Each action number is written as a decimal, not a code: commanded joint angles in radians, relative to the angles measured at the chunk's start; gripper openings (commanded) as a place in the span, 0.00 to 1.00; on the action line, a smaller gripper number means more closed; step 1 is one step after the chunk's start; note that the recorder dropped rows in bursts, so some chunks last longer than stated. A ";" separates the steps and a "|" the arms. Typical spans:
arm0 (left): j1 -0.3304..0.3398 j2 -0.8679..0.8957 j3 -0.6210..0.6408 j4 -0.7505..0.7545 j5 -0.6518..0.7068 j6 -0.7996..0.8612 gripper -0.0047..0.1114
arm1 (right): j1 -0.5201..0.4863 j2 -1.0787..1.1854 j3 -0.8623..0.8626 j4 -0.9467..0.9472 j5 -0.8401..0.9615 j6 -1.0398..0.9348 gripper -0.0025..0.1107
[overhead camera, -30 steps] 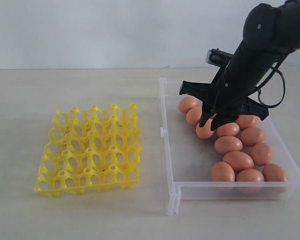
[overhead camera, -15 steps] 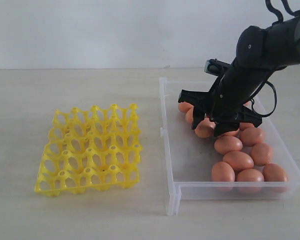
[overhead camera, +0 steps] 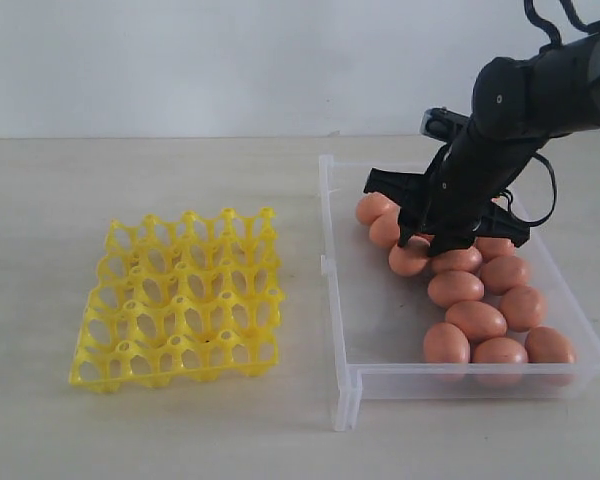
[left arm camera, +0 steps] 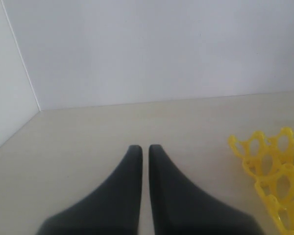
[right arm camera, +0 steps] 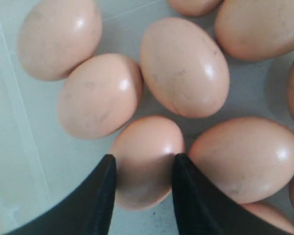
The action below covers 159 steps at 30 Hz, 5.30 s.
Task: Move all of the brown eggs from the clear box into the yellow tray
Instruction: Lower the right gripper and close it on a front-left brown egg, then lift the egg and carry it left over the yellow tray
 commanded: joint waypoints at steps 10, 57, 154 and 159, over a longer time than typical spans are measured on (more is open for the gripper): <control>0.000 -0.001 0.004 0.000 -0.003 -0.005 0.07 | -0.001 0.001 0.005 -0.064 -0.003 0.058 0.44; 0.000 -0.001 0.004 0.000 -0.003 -0.005 0.07 | 0.023 0.067 0.348 -0.090 -1.144 -0.394 0.02; 0.000 -0.001 0.004 0.000 -0.003 -0.005 0.07 | 0.431 0.578 -0.394 -0.476 -1.312 0.116 0.02; -0.002 -0.001 0.004 0.000 -0.003 -0.005 0.07 | 0.461 0.578 -0.394 -0.548 -1.356 0.059 0.02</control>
